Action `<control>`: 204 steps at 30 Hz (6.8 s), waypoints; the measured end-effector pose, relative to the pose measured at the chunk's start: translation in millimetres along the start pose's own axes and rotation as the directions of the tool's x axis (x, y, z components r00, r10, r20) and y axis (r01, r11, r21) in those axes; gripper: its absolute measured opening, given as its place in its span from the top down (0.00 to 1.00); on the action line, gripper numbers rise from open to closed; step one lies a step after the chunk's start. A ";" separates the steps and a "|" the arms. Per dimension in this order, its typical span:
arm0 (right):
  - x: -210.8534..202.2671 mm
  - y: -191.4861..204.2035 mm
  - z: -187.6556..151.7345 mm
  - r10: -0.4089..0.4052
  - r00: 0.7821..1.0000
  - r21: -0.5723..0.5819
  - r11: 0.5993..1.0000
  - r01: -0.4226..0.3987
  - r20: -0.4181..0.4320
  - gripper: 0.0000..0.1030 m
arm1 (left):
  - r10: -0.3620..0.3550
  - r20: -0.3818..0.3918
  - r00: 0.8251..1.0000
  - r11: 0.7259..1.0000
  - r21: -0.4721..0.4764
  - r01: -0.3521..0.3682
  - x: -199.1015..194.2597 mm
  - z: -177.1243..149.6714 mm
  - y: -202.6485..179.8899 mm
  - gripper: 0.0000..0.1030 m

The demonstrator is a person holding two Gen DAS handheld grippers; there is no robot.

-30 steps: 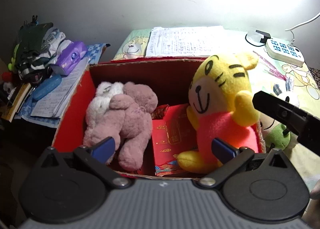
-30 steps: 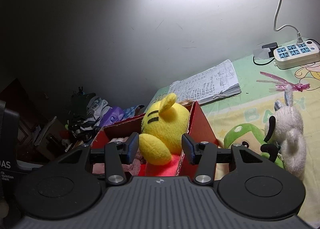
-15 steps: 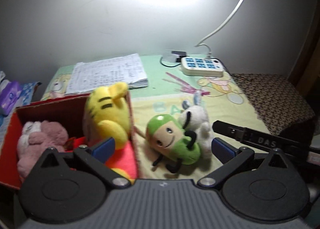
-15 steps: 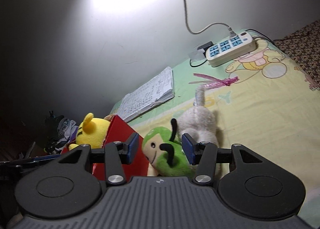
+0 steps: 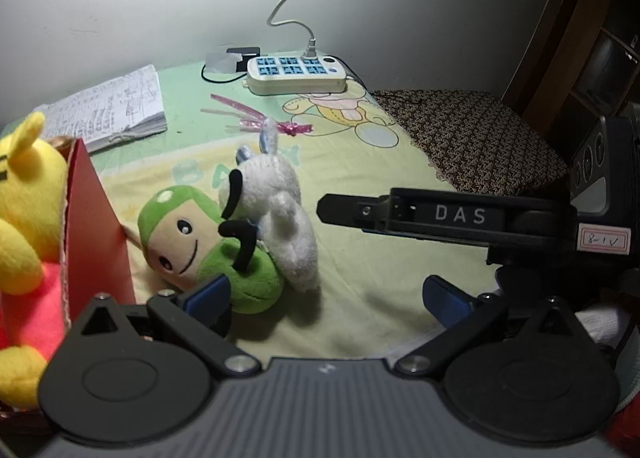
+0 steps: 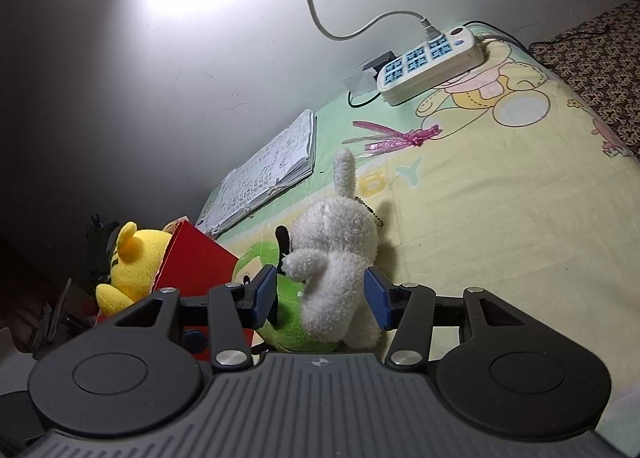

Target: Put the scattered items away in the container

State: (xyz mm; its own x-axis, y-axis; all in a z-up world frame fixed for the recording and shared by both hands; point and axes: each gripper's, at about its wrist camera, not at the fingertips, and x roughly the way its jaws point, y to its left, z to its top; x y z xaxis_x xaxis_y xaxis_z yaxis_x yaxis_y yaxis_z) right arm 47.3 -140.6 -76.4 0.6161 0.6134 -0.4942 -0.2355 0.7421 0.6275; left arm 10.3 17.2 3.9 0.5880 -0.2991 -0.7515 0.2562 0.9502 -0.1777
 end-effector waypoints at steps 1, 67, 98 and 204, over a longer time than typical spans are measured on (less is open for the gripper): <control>4.7 1.3 1.3 0.009 1.000 -0.022 1.000 -0.009 -0.013 0.49 | -0.006 -0.003 1.000 1.000 -0.007 0.006 2.9 0.5 2.3 0.01; 1.2 -84.8 -24.3 0.133 0.980 0.360 0.930 -0.071 -0.150 0.41 | -0.262 -0.225 0.938 0.959 -0.174 0.226 89.6 -12.6 -4.2 0.20; -51.6 151.9 -66.0 0.321 0.935 0.039 0.947 -0.319 -0.152 0.42 | -0.253 0.075 0.965 0.966 0.083 0.247 -164.3 -59.3 88.0 0.21; 115.1 233.8 -84.4 -0.128 0.991 -0.144 0.982 0.123 -0.025 0.72 | 0.087 -0.133 0.987 0.990 0.126 -0.071 -64.2 -30.7 228.8 0.09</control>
State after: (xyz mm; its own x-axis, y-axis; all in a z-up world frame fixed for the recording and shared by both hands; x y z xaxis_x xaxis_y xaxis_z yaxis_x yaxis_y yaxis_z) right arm -0.3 126.3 -37.4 0.6219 0.5202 -0.5854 -0.2638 0.8430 0.4688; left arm 7.5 256.4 -8.0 0.5009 -0.2005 -0.8420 0.3087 0.9502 -0.0427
